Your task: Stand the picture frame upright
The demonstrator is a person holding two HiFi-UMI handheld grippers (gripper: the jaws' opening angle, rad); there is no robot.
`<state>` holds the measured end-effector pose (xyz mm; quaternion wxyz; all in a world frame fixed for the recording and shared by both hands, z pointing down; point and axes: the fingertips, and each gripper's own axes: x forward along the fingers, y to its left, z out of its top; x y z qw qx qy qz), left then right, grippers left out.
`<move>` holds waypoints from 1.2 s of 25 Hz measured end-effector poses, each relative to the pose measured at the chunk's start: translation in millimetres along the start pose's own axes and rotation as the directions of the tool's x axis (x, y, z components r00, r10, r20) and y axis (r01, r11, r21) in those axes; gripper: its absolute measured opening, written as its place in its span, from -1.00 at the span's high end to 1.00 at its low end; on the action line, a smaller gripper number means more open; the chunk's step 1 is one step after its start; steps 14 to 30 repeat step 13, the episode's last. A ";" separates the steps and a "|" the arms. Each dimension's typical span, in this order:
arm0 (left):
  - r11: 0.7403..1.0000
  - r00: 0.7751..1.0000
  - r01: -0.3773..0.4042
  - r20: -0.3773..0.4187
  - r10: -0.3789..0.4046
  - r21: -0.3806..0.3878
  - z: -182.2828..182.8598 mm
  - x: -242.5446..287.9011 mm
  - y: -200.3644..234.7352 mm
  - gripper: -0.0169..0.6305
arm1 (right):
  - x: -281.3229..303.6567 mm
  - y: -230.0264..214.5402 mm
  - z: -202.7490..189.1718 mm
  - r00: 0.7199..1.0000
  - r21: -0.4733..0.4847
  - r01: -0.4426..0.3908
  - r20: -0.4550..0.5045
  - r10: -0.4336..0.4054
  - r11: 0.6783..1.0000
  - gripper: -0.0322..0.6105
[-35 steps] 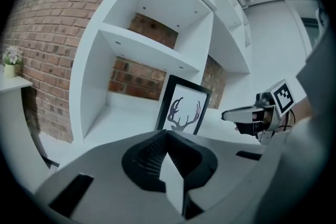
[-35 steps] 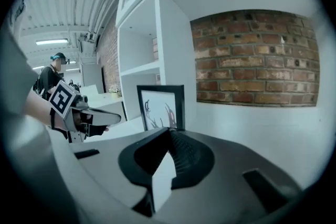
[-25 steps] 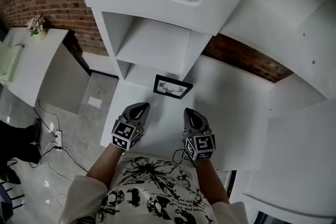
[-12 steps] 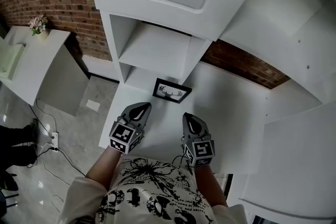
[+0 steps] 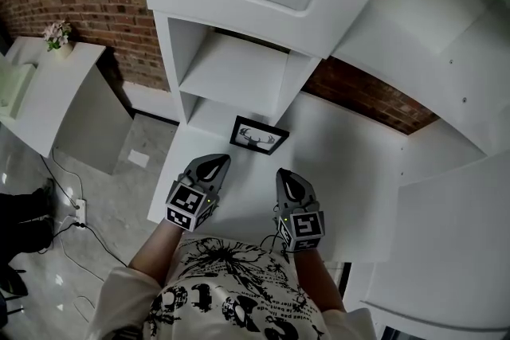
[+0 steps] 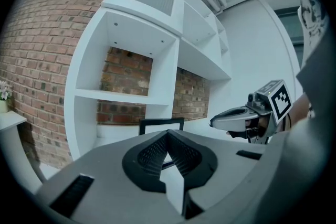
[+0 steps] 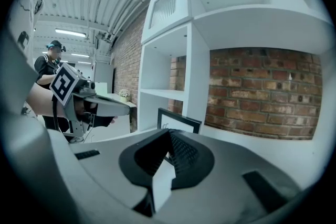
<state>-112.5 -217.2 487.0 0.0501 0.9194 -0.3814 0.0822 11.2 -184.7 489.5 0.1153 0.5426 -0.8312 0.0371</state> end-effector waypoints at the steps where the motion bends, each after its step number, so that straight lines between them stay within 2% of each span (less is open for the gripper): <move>1: 1.000 1.000 0.001 -0.004 -0.001 0.009 0.0 0.3 -0.7 0.91 | -0.2 0.1 0.6 1.000 0.000 0.001 0.002 -0.001 1.000 0.89; 30: 1.000 1.000 -0.002 -0.007 0.002 0.026 -1.7 0.2 -3.8 0.91 | -1.6 -3.4 -2.7 1.000 0.002 0.015 0.009 -0.015 1.000 0.89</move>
